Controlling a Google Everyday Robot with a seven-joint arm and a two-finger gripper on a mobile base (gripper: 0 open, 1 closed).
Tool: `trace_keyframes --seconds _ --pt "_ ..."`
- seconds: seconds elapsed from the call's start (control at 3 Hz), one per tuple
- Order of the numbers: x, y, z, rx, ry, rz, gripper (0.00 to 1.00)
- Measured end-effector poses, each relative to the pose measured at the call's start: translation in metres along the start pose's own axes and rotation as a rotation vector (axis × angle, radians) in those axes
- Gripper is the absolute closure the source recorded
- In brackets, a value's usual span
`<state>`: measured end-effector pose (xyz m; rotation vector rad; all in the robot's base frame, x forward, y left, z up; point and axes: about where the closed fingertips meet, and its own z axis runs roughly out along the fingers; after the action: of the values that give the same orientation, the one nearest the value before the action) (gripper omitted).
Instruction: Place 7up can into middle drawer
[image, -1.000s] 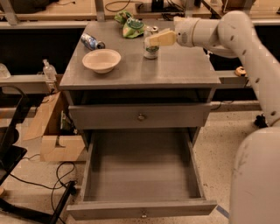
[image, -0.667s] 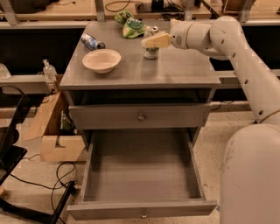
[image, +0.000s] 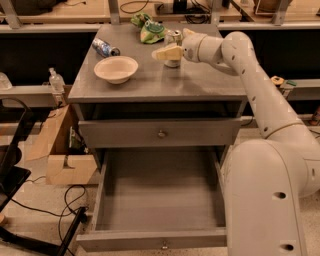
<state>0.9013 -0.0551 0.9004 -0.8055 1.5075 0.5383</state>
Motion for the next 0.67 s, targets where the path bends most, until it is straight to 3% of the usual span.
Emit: trace_keyframes --seconds 0.33,0.67 --pt "0.0127 -0.0039 0.0196 0.015 -0.052 0.060 0.23" --pt "0.0135 -0.0008 0.0229 0.008 -0.049 0.059 0.54"
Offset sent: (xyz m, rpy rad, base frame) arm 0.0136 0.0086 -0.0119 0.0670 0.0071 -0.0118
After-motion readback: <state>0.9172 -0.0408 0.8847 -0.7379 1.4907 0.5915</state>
